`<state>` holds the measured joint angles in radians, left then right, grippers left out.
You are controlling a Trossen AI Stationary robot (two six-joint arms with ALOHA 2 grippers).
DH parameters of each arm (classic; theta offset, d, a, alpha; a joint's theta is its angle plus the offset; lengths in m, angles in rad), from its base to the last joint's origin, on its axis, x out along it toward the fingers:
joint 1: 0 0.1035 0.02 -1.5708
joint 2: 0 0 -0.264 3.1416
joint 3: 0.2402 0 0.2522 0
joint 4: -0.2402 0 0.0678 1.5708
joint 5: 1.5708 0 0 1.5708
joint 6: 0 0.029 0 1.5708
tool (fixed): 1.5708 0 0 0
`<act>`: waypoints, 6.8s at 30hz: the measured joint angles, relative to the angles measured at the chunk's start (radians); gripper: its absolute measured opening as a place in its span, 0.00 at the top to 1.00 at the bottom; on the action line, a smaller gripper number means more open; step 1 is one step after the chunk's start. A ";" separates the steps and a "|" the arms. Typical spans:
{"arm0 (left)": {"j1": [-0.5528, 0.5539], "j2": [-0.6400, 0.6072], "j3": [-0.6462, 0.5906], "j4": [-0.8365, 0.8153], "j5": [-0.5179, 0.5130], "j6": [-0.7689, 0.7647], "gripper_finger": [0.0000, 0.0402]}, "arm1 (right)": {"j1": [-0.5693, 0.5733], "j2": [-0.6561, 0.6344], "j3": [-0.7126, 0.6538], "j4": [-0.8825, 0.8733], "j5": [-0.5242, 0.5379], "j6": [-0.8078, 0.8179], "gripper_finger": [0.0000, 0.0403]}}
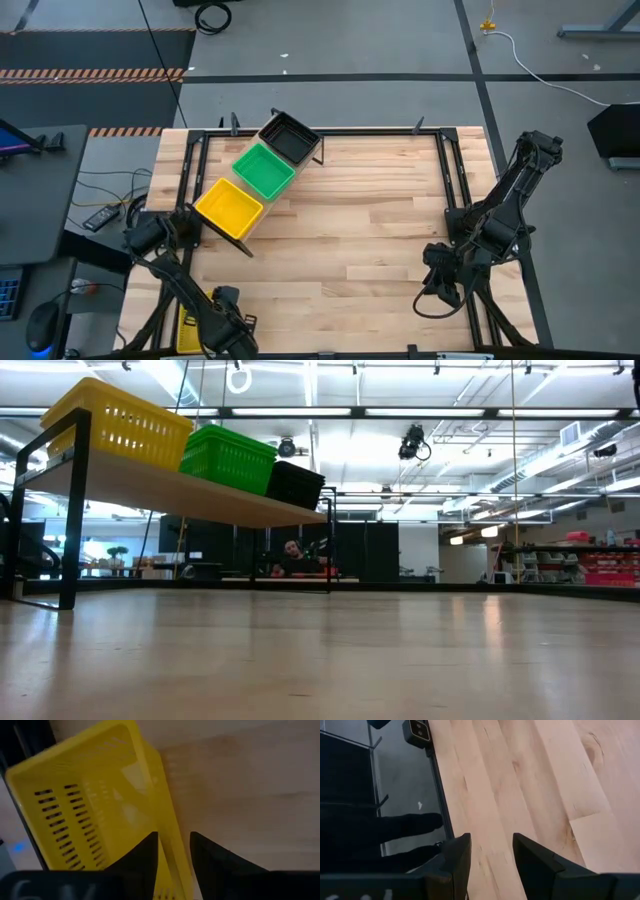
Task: Stack baskets on shelf by color
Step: Stack the yellow bin on top of the other yellow bins on the shelf, then return to Home Position
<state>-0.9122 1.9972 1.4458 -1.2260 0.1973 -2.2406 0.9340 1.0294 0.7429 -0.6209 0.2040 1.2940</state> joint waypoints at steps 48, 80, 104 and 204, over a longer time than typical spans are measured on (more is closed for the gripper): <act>0.148 -0.228 0.429 -0.345 -0.201 0.869 0.99 | 0.000 0.000 0.000 -0.002 0.124 0.007 0.62; 0.418 -0.226 0.768 -0.346 -0.263 1.581 0.99 | 0.001 0.000 0.000 -0.003 0.179 0.025 0.62; 0.591 -0.378 0.805 -0.345 -0.273 2.069 0.99 | -0.063 0.000 0.000 -0.011 0.233 0.104 0.62; 0.601 -0.892 -0.133 -0.345 -0.373 2.358 0.62 | -0.166 0.000 0.000 -0.053 0.087 0.302 0.62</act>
<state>-0.3107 1.1053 1.3128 -1.5711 -0.1757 0.1173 0.7676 1.0298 0.7425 -0.6740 0.2909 1.5963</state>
